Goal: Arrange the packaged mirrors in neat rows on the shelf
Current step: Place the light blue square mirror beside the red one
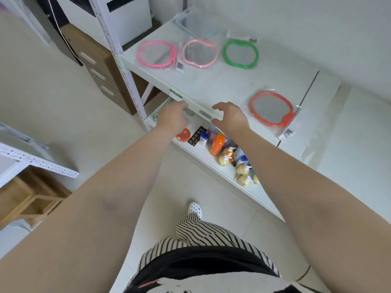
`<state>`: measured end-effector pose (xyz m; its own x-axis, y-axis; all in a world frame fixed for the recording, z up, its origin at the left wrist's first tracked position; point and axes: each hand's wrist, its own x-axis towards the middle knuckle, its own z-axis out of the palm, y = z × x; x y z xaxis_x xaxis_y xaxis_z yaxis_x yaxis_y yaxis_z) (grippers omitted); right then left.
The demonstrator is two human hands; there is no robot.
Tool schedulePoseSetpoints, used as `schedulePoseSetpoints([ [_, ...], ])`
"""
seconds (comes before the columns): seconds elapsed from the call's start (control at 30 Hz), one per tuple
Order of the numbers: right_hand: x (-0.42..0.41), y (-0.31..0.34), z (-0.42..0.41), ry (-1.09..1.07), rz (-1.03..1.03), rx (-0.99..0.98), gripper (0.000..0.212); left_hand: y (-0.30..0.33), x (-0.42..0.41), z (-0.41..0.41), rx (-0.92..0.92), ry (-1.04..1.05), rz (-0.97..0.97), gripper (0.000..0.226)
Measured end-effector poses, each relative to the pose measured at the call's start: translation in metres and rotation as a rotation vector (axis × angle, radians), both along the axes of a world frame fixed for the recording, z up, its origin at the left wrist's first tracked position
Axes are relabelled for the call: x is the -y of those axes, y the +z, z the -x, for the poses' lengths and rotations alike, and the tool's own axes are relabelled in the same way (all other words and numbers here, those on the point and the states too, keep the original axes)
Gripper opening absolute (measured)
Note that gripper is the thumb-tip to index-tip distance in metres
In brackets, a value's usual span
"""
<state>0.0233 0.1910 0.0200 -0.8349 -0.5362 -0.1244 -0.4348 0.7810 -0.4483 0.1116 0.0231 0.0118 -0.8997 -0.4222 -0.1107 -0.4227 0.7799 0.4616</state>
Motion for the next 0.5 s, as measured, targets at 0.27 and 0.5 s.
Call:
schedulePoseSetpoints([
  [0.27,0.059,0.005,0.062,0.027,0.005,-0.009,0.045,0.01,0.06,0.054,-0.002,0.021,-0.021,0.056],
  [0.5,0.104,0.011,0.1,-0.027,0.001,-0.026,0.045,0.022,0.108,0.102,-0.023,-0.03,-0.027,0.057],
])
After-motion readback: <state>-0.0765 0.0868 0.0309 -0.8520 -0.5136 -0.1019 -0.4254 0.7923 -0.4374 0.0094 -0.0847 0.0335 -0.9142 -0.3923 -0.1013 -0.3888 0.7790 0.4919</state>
